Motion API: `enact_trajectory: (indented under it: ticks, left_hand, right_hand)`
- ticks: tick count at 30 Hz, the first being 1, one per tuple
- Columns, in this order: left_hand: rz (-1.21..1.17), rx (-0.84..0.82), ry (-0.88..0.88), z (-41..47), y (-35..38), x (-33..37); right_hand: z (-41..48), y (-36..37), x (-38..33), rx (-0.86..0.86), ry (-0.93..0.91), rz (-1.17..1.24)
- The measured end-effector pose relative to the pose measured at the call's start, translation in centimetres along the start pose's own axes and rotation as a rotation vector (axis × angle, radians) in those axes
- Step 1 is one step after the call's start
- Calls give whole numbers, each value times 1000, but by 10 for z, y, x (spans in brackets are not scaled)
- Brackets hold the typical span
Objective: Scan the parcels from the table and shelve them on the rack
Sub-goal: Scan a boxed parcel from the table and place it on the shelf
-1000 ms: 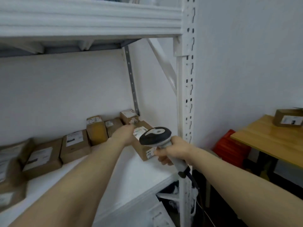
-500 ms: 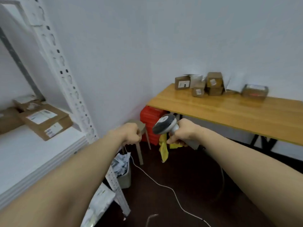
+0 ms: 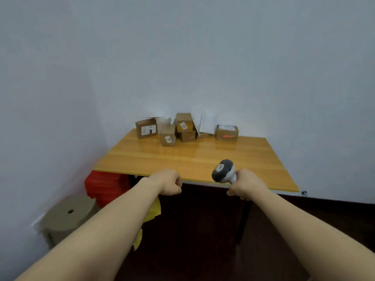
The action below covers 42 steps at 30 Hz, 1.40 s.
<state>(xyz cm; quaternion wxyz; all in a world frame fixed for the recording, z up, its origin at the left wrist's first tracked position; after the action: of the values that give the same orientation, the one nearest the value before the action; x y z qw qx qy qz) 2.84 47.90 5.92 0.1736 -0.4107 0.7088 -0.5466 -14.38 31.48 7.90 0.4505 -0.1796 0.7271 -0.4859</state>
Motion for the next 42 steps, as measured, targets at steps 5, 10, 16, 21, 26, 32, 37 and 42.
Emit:
enact_trajectory:
  ticks: [5,10,16,21,26,32,37,42]
  left_hand:
    - [50,-15,54,82,-26,34]
    - [70,-73,98,157,-21,82]
    - [120,-168,136,248,-18,141]
    - [137,-147,92,329,-28,187]
    - [214,-145,62,390,-33,233]
    - [255,-145,52,448,-35,263]
    - [200,-158,3,516,-38,273]
    - [146,-67,19,606,-45,290]
  right_hand:
    - [55,-23,37,79,117,88]
    - [102,-41,90,112,231,188]
    - [181,-62,151,126,275,317]
    - [255,-88,204,126,226,377]
    - [312,-122,257,104,247,449]
    - [371,-132,284,78,282,656]
    - [425,-128,297,66,324,743]
    - [490,-129,307,63,346,738]
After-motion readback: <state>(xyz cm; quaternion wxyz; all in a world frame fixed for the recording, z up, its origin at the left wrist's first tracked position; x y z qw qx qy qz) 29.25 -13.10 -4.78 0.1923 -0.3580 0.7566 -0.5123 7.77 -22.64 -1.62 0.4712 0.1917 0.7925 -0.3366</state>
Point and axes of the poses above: each hand's wrist, its own z-axis towards the middle knuckle, its own y-axis out of the palm, x = y × z, the point moved 5 cm from there along z, towards the middle knuckle, and after that the axes turned 13 degrees about -y, right-handed, at the moved point
